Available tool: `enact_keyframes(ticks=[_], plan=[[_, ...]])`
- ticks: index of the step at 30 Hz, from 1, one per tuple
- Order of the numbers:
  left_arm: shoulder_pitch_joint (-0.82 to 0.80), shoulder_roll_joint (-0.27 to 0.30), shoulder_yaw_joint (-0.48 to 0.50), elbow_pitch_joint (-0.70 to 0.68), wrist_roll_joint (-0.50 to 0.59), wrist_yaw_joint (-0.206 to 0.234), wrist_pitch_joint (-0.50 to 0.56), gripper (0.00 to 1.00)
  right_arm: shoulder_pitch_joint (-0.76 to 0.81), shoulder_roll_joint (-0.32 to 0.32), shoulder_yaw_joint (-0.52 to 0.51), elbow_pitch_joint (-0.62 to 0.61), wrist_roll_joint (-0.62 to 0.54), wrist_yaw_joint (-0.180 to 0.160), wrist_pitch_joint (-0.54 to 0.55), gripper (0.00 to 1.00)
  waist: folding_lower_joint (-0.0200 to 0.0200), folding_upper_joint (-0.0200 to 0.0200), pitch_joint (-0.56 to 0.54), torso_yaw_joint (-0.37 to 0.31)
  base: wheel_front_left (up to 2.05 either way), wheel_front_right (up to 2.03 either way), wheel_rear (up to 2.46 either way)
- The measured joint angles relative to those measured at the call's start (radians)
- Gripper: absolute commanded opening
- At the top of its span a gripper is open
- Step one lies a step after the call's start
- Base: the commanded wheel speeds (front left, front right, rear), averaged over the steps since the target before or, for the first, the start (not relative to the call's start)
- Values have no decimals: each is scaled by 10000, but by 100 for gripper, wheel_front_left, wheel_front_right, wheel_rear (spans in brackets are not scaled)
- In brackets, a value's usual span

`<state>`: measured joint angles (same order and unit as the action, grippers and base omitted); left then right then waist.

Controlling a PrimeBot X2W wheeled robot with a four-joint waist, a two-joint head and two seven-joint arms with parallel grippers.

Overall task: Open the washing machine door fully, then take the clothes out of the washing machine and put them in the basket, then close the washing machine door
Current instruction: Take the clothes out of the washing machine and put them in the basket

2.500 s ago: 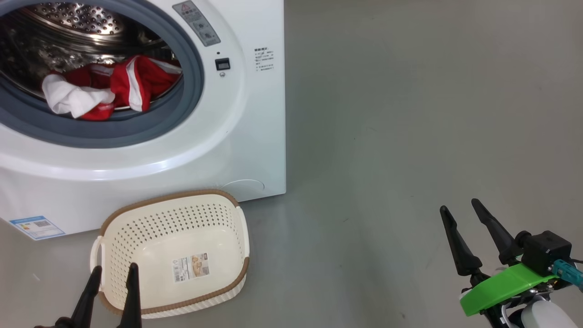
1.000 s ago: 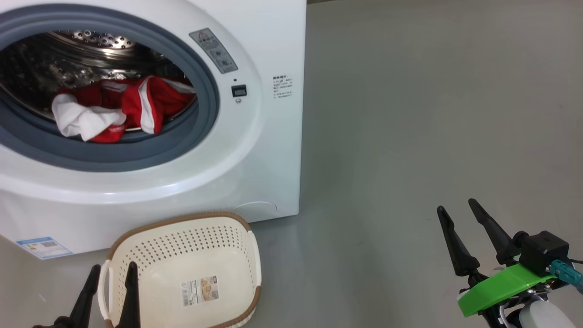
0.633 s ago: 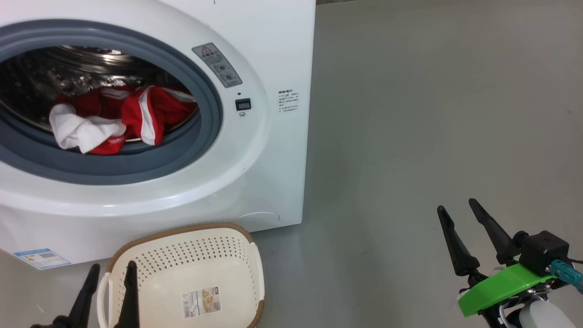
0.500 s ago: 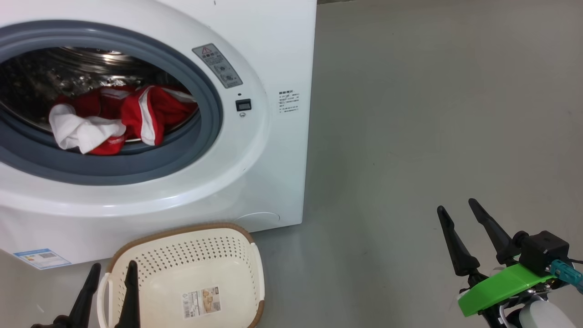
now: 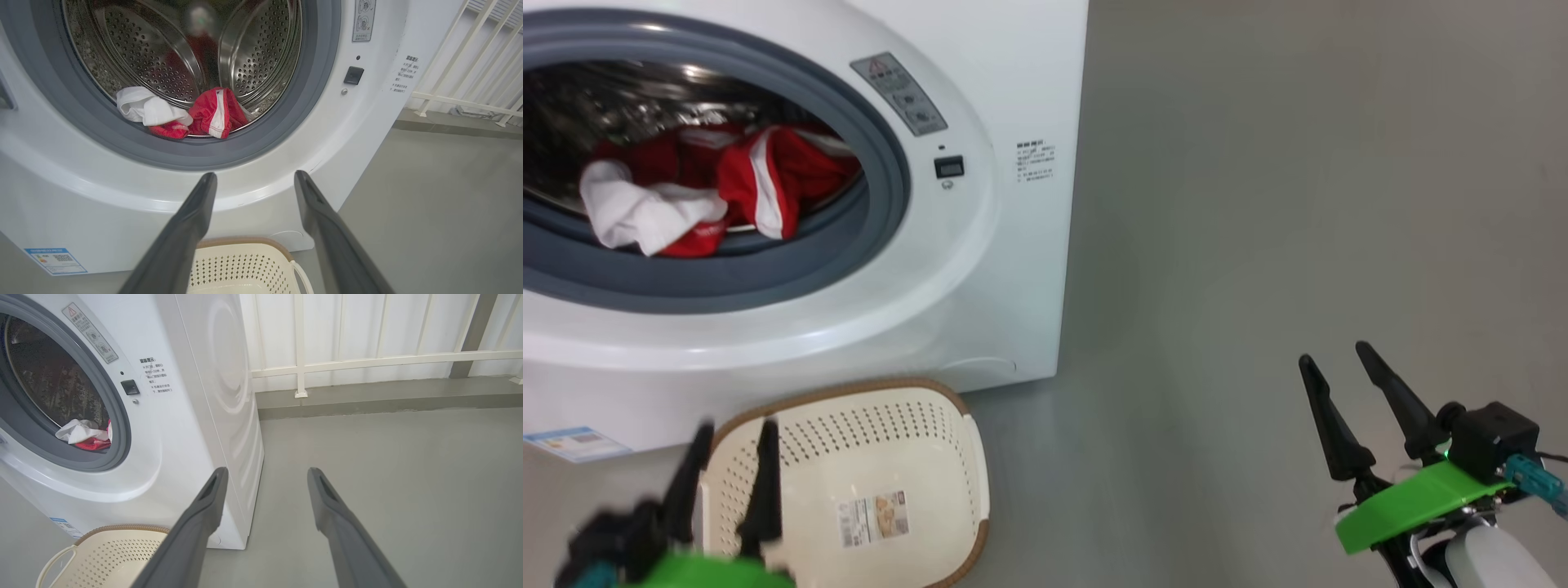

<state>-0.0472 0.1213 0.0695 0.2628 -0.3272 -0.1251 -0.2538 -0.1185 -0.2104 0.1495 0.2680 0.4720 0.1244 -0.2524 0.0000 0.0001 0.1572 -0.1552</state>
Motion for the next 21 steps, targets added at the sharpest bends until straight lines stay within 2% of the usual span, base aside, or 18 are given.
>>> enact_keyframes(ticks=[4, 13, 21], plan=[[-1646, 259, -282, 650, -2, 0, -2, 100, -257, 96, -29, -71, -71, 2, 0, 100, 0, 0, 385, -31, 0, 0, 0], [-5272, 938, -777, 3402, -84, 0, 4, 100, -847, 497, -67, -161, -73, 2, -2, 100, 0, 0, 1464, -228, 0, 0, 0], [-8199, 1252, -1057, 6008, -23, 4, 1087, 100, -1215, 771, -46, -207, -96, 0, -2, 100, 0, 0, 2352, -498, 0, 0, 0]])
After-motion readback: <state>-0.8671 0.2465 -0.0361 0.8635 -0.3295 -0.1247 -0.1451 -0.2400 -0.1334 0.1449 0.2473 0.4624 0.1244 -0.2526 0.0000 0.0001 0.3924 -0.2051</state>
